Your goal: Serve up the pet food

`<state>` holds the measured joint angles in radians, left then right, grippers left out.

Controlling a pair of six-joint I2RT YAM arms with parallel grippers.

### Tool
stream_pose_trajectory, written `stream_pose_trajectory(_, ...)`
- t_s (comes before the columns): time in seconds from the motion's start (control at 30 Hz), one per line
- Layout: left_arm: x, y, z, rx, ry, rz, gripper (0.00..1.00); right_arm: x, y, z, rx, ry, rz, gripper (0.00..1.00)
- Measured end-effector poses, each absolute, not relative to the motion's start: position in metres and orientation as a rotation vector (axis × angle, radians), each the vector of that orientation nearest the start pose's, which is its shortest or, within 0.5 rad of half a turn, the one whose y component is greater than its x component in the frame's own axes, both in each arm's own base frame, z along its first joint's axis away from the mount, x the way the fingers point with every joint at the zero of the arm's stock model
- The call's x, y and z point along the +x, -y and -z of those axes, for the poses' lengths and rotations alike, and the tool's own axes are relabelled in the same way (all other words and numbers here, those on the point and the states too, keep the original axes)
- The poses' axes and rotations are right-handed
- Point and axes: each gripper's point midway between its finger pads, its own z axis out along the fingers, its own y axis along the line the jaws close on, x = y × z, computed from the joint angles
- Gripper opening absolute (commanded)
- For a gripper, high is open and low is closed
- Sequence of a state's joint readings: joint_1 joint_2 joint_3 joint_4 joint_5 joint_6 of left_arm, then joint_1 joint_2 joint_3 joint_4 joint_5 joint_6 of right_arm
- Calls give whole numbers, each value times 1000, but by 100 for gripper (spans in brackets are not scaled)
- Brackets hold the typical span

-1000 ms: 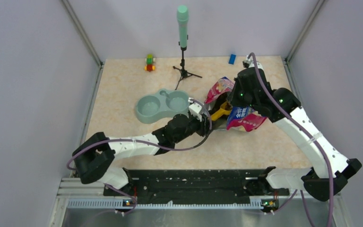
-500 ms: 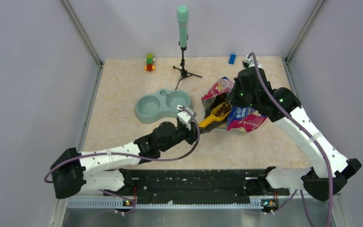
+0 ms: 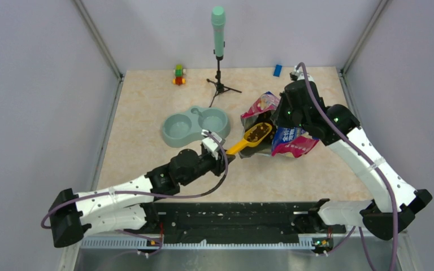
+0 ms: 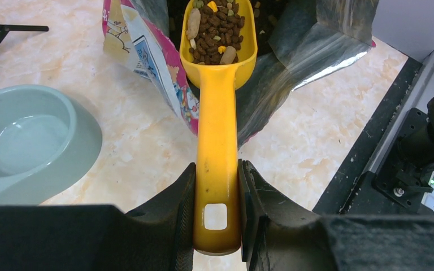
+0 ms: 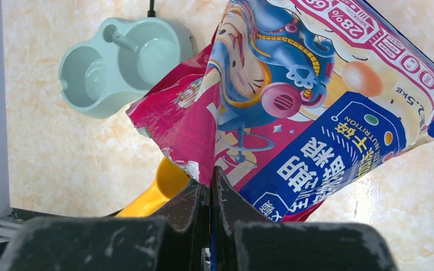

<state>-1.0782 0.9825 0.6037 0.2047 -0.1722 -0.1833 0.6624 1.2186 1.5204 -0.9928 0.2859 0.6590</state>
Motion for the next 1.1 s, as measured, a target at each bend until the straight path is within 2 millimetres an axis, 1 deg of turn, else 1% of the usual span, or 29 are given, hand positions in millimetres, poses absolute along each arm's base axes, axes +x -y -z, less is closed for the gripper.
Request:
stream_pose_trajectory(0.13, 185, 300, -216, 676, -1678, 765, 0, 265, -175, -307, 149, -2254, -394, 0)
stream_pose_trajectory(0.3, 177, 291, -224, 690, -1650, 779, 0, 265, -175, -307, 150, -2253, -394, 0)
stream_pose_trajectory(0.57, 165, 274, -228, 714, -1643, 785, 0, 265, -175, -307, 151, -2252, -396, 0)
stream_pose_trajectory(0.83, 156, 262, -237, 713, -1623, 800, 0, 265, -175, -307, 158, -2252, -398, 0)
stream_pose_trajectory(1.1, 151, 239, -241, 686, -1629, 771, 0, 265, -176, -308, 168, -2250, -404, 0)
